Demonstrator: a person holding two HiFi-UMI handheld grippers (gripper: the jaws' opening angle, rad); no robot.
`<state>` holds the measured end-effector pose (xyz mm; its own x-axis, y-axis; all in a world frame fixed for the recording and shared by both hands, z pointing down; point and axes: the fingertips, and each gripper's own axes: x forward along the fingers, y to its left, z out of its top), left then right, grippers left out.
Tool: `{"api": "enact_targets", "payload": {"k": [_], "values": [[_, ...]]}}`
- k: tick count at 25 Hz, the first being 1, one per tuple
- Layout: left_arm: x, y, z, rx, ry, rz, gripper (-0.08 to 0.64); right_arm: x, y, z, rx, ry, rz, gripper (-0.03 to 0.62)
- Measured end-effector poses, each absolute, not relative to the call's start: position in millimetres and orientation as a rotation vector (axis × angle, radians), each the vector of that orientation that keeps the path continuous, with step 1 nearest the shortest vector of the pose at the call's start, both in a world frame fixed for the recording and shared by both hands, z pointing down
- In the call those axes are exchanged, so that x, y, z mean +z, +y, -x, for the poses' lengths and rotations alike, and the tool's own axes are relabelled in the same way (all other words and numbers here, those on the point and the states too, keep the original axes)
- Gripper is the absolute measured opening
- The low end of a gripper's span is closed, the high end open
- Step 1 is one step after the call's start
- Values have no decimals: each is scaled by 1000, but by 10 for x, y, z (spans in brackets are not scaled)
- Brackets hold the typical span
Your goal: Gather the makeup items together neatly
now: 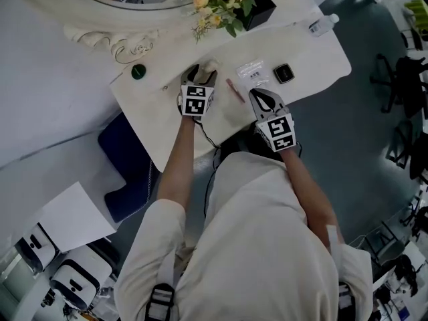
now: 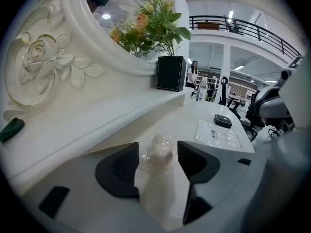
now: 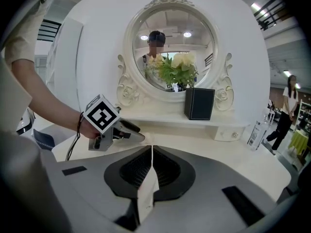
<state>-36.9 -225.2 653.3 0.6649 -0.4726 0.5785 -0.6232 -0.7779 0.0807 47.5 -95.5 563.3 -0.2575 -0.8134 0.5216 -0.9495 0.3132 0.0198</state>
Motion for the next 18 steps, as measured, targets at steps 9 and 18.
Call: {"api": "enact_targets", "payload": {"k": [9,18], "values": [[6695,-2204,199,942,-795,-2650,237,5614,-863,-572,422,-2130,-1584,44],[6690,-2164,286,925,-863,-2584,166,5619,-844,-571,437,-2158,-1563,44]]}}
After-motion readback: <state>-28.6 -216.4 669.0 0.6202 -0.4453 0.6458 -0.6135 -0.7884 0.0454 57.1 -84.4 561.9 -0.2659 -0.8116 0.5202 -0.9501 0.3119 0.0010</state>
